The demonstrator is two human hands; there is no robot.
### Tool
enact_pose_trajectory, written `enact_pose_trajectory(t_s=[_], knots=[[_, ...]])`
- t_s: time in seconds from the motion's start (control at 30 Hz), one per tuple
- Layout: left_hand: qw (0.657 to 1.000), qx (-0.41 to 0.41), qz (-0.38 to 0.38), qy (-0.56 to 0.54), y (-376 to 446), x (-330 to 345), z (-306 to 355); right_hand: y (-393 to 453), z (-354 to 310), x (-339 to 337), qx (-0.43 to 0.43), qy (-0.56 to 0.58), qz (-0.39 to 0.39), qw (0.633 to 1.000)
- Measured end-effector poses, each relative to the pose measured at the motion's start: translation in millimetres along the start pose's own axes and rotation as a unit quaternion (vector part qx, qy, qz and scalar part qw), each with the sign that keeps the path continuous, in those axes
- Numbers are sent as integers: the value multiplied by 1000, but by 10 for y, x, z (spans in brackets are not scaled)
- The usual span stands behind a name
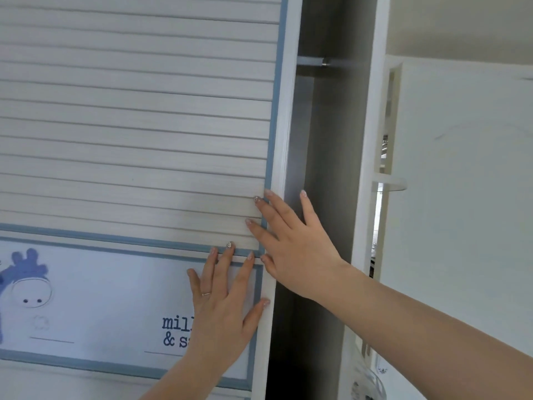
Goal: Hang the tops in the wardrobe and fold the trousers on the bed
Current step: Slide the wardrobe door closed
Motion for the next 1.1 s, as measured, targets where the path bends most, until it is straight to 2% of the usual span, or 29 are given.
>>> enact_pose_trajectory(t_s=[0.17,0.4,0.53,0.87,1.1], knots=[[999,10,-23,22,7,85,273,-223,171,11,18,-24,11,999],[998,62,-3,30,-30,150,585,-450,344,84,63,-43,35,996],[998,60,-12,21,-24,156,722,-541,423,89,69,-39,63,995],[998,61,-18,-12,-27,169,902,-717,535,116,92,-29,76,992],[998,63,-22,10,-32,191,971,-759,576,115,93,-41,81,992]])
Point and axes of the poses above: each hand's wrist, its own y-axis towards the middle knuckle, its own x-axis out of the palm, z = x × y, the point moved 6 cm from there along y, towards the middle knuckle, and after that the axes turned 2 degrees about z, right-handed, at the moved point
